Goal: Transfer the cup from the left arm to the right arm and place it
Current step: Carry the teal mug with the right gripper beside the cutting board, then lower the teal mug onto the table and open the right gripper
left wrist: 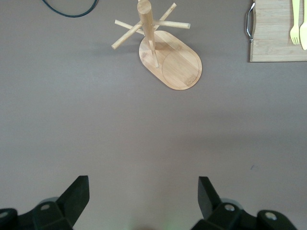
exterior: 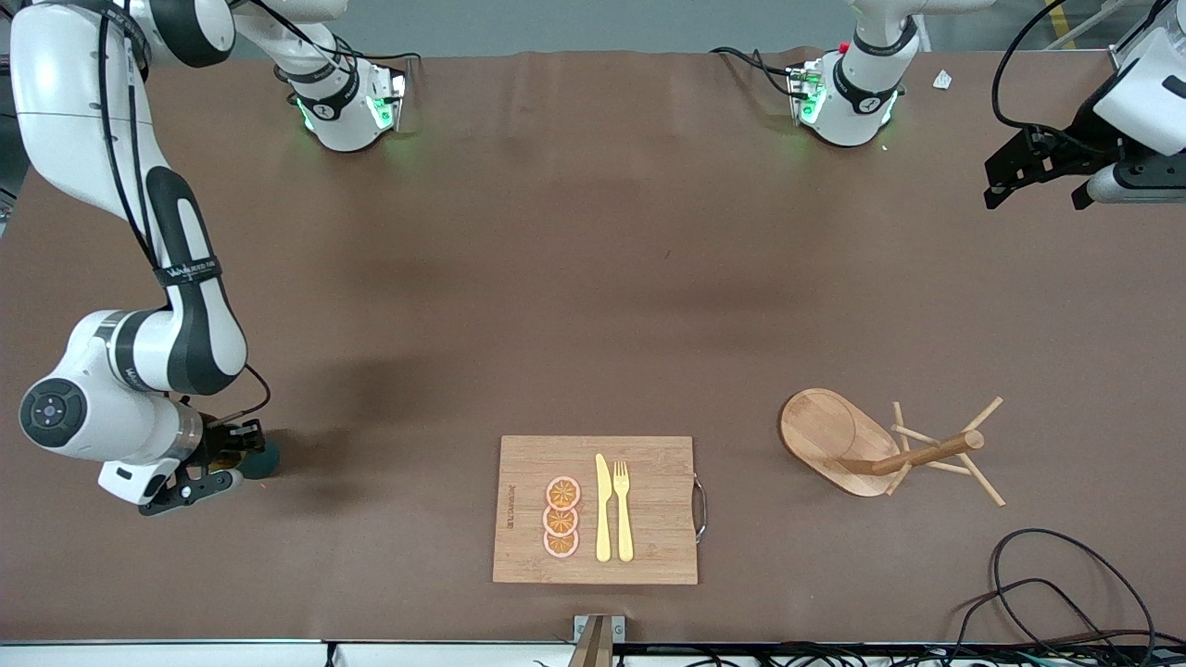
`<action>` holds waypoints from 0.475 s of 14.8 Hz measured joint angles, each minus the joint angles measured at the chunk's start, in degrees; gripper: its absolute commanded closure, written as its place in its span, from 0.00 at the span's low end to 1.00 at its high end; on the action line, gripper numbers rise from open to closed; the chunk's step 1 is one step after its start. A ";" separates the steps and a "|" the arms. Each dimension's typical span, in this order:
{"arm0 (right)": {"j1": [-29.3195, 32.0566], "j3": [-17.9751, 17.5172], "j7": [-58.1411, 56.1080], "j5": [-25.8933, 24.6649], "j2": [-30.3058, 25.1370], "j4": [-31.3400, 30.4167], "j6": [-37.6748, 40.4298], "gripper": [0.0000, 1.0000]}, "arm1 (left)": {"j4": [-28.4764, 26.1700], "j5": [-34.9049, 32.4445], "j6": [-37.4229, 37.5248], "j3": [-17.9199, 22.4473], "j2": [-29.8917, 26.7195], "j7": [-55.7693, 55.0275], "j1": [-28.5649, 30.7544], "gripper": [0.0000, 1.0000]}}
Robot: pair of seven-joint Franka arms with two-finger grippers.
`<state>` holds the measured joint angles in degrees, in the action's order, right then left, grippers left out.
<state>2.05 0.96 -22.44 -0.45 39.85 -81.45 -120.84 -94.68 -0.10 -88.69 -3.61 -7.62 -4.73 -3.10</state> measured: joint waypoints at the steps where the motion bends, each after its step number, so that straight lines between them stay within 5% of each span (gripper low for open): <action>1: 0.10 0.05 0.05 0.01 -1.15 0.40 0.88 0.00 | 0.09 0.00 0.04 0.03 -0.01 0.00 0.02 0.00; 7: 1.80 0.23 2.76 0.04 -13.96 1.36 10.05 0.00 | 0.27 0.00 0.95 0.21 -0.25 0.01 0.10 0.00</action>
<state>3.85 1.19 -19.68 -0.42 25.88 -80.09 -110.79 -94.41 -0.10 -87.74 -3.39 -7.87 -4.72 -3.00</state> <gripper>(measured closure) 0.000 0.000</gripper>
